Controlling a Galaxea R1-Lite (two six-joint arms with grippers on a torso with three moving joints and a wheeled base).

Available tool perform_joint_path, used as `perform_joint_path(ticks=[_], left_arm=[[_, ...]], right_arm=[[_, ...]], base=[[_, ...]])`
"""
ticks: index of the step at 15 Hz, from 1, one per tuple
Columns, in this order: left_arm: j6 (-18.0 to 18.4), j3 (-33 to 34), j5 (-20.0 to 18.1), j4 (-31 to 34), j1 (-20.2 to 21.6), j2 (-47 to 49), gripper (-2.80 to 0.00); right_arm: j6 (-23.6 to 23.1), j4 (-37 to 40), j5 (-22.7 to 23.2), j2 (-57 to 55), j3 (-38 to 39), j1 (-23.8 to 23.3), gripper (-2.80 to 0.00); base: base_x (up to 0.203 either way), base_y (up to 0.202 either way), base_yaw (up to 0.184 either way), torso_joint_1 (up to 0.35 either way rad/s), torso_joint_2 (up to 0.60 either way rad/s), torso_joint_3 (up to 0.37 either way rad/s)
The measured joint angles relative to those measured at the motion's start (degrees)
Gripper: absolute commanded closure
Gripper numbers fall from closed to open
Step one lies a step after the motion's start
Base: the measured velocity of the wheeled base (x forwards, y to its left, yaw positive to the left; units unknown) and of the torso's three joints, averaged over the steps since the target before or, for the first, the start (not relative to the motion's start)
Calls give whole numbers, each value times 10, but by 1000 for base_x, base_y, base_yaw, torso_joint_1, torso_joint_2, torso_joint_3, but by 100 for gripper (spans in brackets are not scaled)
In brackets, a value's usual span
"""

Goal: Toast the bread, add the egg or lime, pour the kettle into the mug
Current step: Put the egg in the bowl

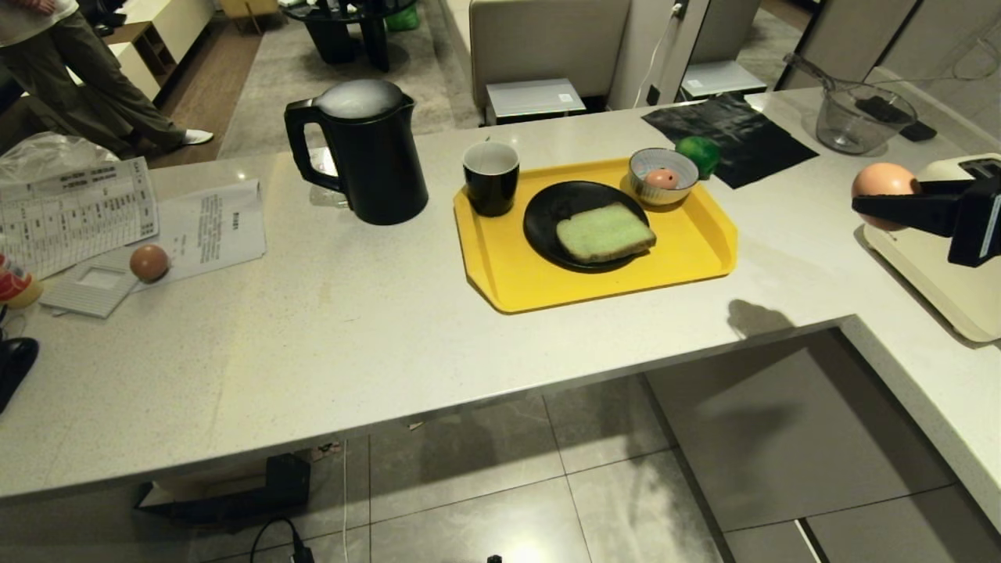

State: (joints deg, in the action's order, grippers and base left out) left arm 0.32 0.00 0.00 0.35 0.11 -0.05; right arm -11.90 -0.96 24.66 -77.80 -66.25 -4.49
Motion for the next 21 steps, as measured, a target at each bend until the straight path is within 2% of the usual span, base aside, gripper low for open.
perform_joint_path(ticks=[5, 8, 13, 21], left_arm=[[2, 0, -1, 0, 0, 0, 0], [3, 0, -1, 0, 0, 0, 0], [2, 0, -1, 0, 0, 0, 0], [0, 0, 0, 0, 0, 0, 0]], right_arm=[[-5, 0, -10, -26, -13, 4, 0], [-6, 0, -41, -43, -15, 3, 0], [-6, 0, -42, -59, -22, 4, 0], [-6, 0, -41, -62, -27, 3, 0]], base=[[0, 0, 0, 0, 0, 0], [0, 0, 0, 0, 0, 0], [0, 0, 0, 0, 0, 0], [186, 0, 0, 2, 2, 1]])
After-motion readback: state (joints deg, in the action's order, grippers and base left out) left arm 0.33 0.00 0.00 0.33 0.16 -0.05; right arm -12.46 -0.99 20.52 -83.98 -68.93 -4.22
